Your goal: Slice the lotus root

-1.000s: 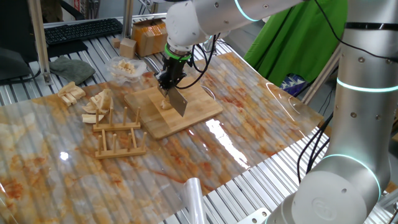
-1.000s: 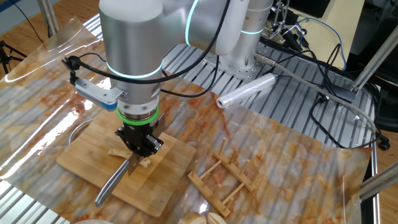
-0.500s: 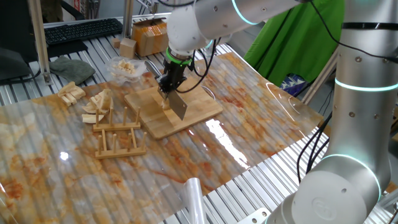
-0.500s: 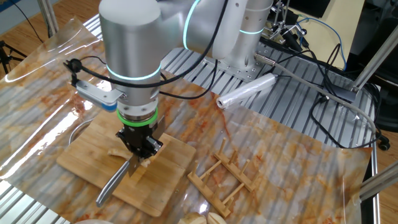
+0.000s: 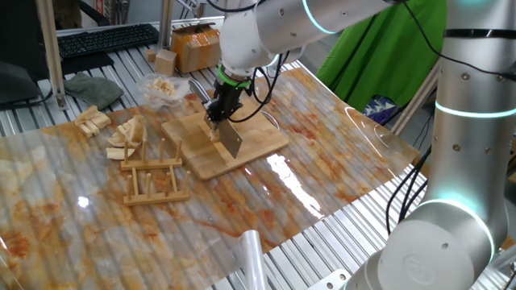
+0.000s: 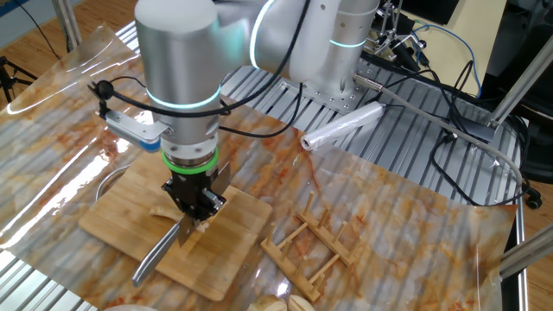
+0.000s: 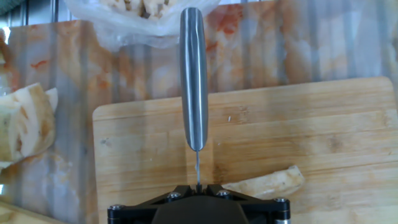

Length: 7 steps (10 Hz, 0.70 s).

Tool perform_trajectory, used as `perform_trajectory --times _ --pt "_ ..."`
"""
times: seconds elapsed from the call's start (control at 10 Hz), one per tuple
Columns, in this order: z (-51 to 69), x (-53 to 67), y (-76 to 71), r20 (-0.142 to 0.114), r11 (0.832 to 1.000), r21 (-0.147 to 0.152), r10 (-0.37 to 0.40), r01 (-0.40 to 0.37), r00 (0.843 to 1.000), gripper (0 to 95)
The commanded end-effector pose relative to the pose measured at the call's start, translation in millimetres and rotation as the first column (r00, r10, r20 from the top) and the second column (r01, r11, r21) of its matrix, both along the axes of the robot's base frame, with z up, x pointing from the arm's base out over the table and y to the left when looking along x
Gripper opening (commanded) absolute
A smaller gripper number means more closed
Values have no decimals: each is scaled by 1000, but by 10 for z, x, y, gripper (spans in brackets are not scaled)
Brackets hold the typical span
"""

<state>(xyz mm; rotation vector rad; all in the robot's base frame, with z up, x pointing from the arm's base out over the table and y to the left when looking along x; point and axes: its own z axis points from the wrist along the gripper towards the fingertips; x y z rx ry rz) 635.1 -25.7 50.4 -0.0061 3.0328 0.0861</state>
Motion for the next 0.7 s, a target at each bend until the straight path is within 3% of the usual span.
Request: perform_trajectory --times 0.1,0.2,0.5,0.6,0.7 --pt "160 1 -8 -40 1000 -10 12 -13 999 0" --pt "188 2 -10 -38 1000 -9 12 -13 999 0" --pt "7 16 8 -21 1000 -2 6 -6 1000 0" --pt "-187 10 16 8 1000 4 -1 1 1000 0" --pt "-202 15 16 10 1000 5 -4 4 1000 0"
